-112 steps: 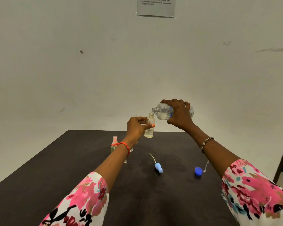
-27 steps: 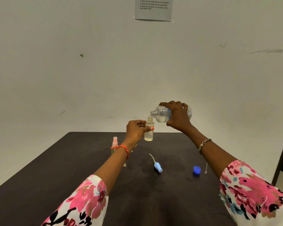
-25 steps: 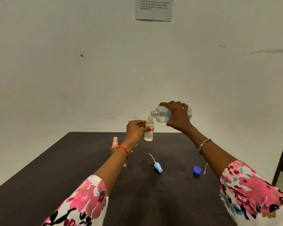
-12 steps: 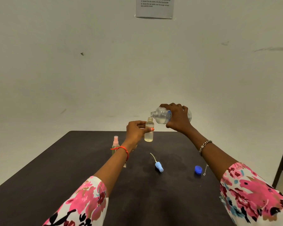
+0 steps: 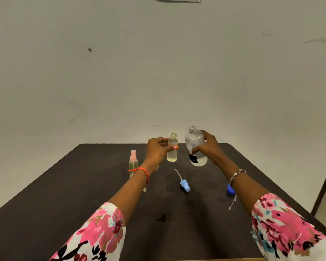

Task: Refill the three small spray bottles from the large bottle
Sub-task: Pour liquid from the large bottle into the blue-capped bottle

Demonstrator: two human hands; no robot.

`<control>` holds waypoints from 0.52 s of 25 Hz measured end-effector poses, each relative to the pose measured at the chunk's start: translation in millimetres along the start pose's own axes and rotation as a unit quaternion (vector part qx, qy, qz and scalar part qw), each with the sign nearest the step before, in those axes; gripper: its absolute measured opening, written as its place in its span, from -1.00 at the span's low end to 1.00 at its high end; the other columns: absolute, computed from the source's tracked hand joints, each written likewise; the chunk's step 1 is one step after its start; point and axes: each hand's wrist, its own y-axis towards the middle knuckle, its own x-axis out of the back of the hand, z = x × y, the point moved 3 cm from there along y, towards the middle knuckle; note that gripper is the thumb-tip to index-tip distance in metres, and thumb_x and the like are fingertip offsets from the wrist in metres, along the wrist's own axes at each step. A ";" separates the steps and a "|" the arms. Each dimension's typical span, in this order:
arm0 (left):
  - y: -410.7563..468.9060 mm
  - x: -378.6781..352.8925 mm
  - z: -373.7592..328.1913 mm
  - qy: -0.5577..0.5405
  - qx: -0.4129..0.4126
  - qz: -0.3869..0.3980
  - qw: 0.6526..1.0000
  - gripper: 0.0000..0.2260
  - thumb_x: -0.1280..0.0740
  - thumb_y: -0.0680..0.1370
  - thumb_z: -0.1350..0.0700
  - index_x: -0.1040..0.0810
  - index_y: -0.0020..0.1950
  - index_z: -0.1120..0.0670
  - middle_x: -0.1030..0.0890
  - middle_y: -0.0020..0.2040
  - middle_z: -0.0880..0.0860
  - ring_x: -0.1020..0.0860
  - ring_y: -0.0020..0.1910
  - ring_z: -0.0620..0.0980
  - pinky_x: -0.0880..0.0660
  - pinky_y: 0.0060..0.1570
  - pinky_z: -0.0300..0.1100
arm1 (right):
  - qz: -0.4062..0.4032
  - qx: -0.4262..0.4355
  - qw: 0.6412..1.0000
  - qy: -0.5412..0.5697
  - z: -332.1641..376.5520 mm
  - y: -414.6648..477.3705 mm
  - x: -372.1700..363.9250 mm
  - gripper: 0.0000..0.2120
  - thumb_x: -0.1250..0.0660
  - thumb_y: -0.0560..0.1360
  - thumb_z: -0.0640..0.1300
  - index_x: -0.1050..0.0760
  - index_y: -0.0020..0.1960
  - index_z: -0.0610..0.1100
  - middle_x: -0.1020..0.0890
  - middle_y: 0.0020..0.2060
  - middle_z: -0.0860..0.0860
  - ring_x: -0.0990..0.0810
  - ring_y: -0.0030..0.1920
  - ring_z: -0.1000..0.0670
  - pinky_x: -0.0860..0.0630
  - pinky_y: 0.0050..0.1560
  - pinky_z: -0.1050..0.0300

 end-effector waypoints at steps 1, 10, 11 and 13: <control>1.3 -0.1 3.1 0.003 0.003 -0.002 1.000 -0.62 -0.50 0.34 0.26 -0.55 0.13 0.22 -0.62 0.08 0.20 -0.60 0.07 0.11 -0.57 0.01 -0.05 | 0.000 -0.021 1.000 0.013 -11.5 -1.3 -2.2 -0.36 -0.48 0.17 -0.40 -0.42 0.21 -0.14 -0.54 0.00 -0.07 -0.49 -0.01 -0.09 -0.41 -0.27 0.25; 3.5 -1.2 20.5 0.019 0.005 0.000 1.000 -0.62 -0.50 0.34 0.25 -0.56 0.13 0.24 -0.63 0.07 0.18 -0.60 0.06 0.07 -0.54 0.13 0.03 | -0.036 -0.110 0.993 0.018 -62.4 -10.6 -2.6 -0.39 -0.52 0.16 -0.38 -0.44 0.17 -0.19 -0.56 0.09 -0.14 -0.50 0.01 -0.09 -0.41 -0.09 0.11; 2.8 -1.9 20.8 0.021 0.007 0.002 1.000 -0.61 -0.50 0.34 0.25 -0.56 0.14 0.24 -0.63 0.08 0.19 -0.60 0.07 0.08 -0.54 0.13 0.06 | -0.037 -0.118 0.992 0.013 -65.1 -11.3 -1.6 -0.38 -0.52 0.17 -0.38 -0.42 0.19 -0.20 -0.55 0.11 -0.14 -0.48 0.01 -0.08 -0.41 -0.08 0.10; 2.1 -3.0 18.6 0.022 0.010 0.002 1.000 -0.61 -0.50 0.34 0.24 -0.55 0.14 0.24 -0.63 0.09 0.19 -0.60 0.09 0.10 -0.54 0.14 0.07 | -0.029 -0.134 0.991 -0.004 -68.4 -9.3 1.5 -0.36 -0.52 0.19 -0.36 -0.37 0.22 -0.22 -0.51 0.16 -0.16 -0.46 0.04 -0.09 -0.42 -0.06 0.08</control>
